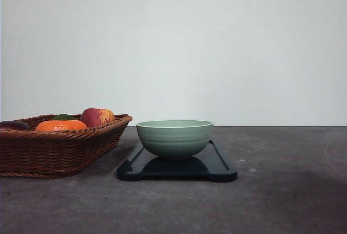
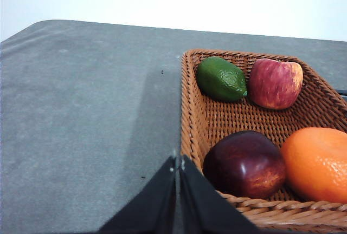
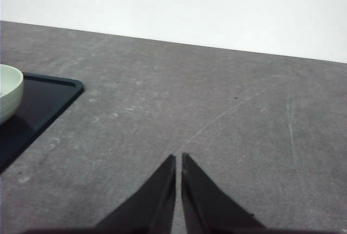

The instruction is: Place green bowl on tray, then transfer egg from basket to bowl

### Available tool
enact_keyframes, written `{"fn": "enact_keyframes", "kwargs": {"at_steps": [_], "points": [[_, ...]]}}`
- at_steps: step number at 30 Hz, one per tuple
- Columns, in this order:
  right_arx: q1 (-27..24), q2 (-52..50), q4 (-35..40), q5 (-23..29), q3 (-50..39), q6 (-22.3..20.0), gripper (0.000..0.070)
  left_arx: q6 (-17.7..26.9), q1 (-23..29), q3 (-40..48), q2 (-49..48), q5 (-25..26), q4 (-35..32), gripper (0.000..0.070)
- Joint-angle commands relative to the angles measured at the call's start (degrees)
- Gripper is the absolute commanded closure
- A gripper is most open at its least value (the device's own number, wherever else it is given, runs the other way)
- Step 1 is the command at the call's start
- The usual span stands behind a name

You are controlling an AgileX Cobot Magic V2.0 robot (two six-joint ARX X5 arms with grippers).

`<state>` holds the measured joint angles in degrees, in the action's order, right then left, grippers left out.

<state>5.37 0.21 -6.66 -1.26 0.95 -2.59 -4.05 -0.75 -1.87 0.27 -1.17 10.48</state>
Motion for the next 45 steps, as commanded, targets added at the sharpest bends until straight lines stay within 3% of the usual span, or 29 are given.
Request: {"fn": "enact_keyframes", "kwargs": {"at_steps": [1,45], "points": [[0.0,0.0,0.7,0.2,-0.2,0.7,0.069,0.4,0.1,1.1,-0.1,0.1,0.2,0.07],[0.0,0.0,0.7,0.2,-0.2,0.7,0.0689,0.4,0.1,1.1,-0.1,0.1,0.2,0.07]]}}
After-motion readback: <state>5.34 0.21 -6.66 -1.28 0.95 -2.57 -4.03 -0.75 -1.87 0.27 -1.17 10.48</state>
